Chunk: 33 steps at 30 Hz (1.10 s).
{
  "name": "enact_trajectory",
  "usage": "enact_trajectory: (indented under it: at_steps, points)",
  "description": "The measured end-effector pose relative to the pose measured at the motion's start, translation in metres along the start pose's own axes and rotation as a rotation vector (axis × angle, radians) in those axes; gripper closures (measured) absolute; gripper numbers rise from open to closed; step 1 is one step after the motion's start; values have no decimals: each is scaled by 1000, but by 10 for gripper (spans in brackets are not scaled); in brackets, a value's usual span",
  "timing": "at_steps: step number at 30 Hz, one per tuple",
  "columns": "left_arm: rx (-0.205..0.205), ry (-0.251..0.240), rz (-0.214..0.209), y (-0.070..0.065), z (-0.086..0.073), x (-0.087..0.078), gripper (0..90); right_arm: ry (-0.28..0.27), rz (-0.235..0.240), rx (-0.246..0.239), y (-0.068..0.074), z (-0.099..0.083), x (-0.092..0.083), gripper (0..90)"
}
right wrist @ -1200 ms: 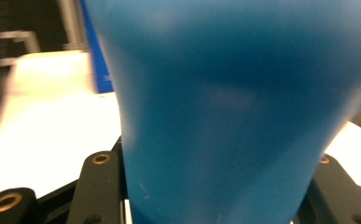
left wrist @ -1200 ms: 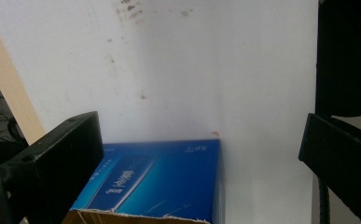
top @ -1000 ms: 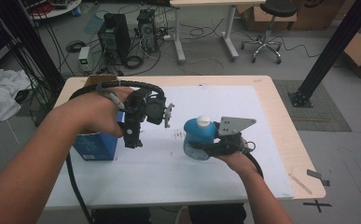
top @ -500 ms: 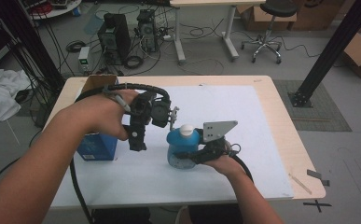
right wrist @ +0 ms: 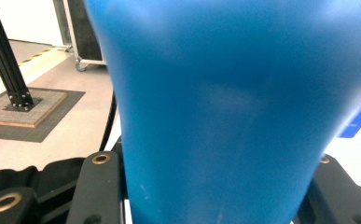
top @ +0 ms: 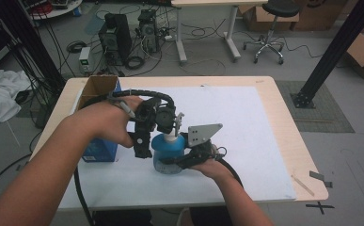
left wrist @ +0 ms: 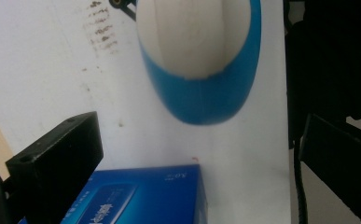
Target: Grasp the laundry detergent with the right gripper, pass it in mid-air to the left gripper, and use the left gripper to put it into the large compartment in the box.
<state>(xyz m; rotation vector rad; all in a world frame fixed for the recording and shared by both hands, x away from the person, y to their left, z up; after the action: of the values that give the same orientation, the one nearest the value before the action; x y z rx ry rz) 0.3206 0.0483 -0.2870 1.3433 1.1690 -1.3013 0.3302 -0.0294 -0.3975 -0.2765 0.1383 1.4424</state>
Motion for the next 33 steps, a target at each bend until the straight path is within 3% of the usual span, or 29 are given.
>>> enact_trajectory:
  at_steps: [14, 23, 24, 33]
  points:
    - [-5, -23, -23, -3, 4, 12, 1, -9, 6, -39, 4, 15, 23, 477]
    - [-12, -25, -23, -4, 0, 17, 5, 7, 22, -27, 9, 18, 31, 476]
    - [-15, -27, -25, -5, -1, 18, 9, -13, 14, -52, 6, 20, 33, 476]
    - [-16, -25, -12, -4, -3, 21, 48, 7, 20, -39, 7, 22, 36, 476]
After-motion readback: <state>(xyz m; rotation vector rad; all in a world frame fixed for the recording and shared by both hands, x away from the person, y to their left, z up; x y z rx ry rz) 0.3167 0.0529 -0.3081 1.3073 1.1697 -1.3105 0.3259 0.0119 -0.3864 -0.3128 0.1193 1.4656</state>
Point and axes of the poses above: each handheld gripper's, and its own axes: x roughly forward along the jaws, z roughly out of its top, y roughly to its left, the point moved 7 cm from there along x, roughly forward along the jaws, and after that the axes turned 8 degrees about -z, right-handed, at the moved point
